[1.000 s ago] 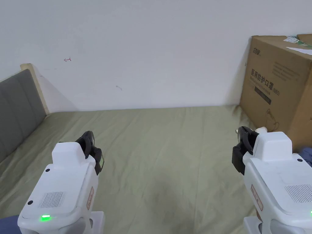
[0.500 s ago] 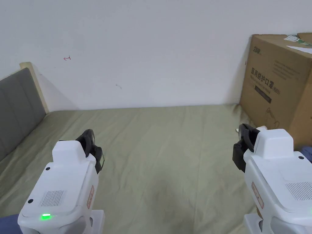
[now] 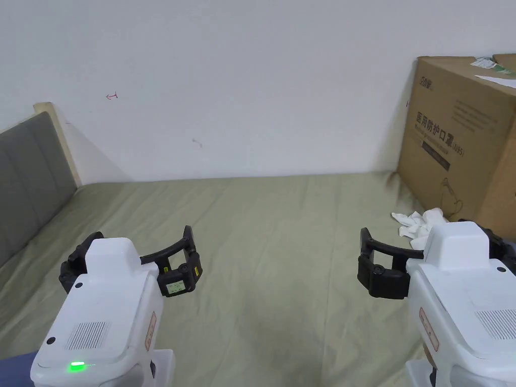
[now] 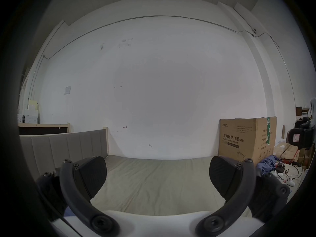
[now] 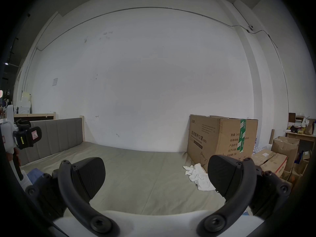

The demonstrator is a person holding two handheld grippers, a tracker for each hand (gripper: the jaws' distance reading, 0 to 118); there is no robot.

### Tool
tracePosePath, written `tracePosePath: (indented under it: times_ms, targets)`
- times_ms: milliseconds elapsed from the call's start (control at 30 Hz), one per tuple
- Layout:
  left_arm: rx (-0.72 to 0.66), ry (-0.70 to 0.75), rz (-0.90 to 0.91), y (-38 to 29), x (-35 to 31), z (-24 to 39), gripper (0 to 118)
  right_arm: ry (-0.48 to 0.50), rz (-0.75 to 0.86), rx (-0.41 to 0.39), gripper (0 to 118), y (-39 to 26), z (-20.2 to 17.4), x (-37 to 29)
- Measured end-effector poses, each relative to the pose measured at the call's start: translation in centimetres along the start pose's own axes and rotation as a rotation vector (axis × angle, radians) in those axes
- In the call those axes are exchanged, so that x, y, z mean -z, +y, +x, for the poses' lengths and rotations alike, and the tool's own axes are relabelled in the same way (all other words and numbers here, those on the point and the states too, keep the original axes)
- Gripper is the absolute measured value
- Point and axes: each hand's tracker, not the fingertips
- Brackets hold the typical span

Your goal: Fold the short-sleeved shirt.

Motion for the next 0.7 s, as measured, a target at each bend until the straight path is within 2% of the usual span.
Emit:
tracePosePath:
  times_ms: [700]
  targets:
    - [0.000,0.016,-0.005,0.33,0.04,0.14,118,-0.001,0.008,-0.007,118,0.37,-0.30,-0.19]
